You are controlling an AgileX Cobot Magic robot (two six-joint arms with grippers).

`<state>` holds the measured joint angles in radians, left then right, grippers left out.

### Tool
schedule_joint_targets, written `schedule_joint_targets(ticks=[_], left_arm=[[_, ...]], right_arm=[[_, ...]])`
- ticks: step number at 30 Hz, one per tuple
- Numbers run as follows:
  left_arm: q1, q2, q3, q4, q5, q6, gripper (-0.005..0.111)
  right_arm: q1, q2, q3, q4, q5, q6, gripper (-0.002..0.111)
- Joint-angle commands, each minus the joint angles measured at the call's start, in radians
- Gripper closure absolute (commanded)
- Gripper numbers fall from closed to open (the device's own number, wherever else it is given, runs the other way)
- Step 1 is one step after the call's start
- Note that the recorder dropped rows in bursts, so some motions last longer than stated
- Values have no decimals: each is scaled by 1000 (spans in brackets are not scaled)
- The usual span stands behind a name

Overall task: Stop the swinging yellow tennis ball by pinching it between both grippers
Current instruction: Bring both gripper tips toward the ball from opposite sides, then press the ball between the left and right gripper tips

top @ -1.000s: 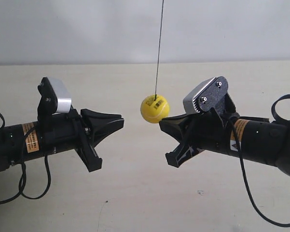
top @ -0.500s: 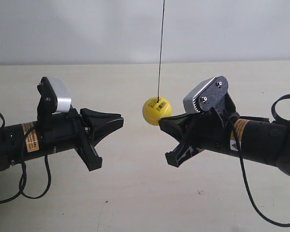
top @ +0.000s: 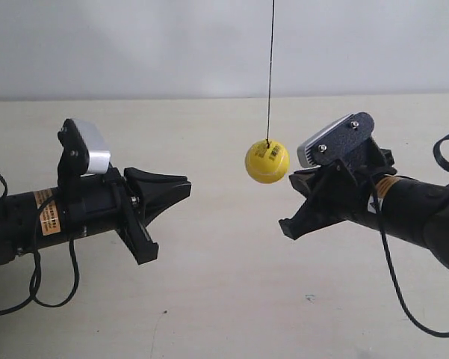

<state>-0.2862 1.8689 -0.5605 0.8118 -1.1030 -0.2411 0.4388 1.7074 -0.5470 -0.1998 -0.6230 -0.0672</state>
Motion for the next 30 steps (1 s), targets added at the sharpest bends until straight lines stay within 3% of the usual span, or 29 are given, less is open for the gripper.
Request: schedule_joint_targets(ticks=[1, 12, 30], left_arm=[[-5, 5, -3, -11, 3, 0, 102], [-5, 5, -3, -1, 17, 0, 102], [-5, 5, -3, 73, 8, -35, 102]], right_arm=[[2, -15, -1, 21, 15, 24, 108], [2, -15, -1, -521, -180, 484, 108], [2, -15, -1, -601, -222, 575, 108]])
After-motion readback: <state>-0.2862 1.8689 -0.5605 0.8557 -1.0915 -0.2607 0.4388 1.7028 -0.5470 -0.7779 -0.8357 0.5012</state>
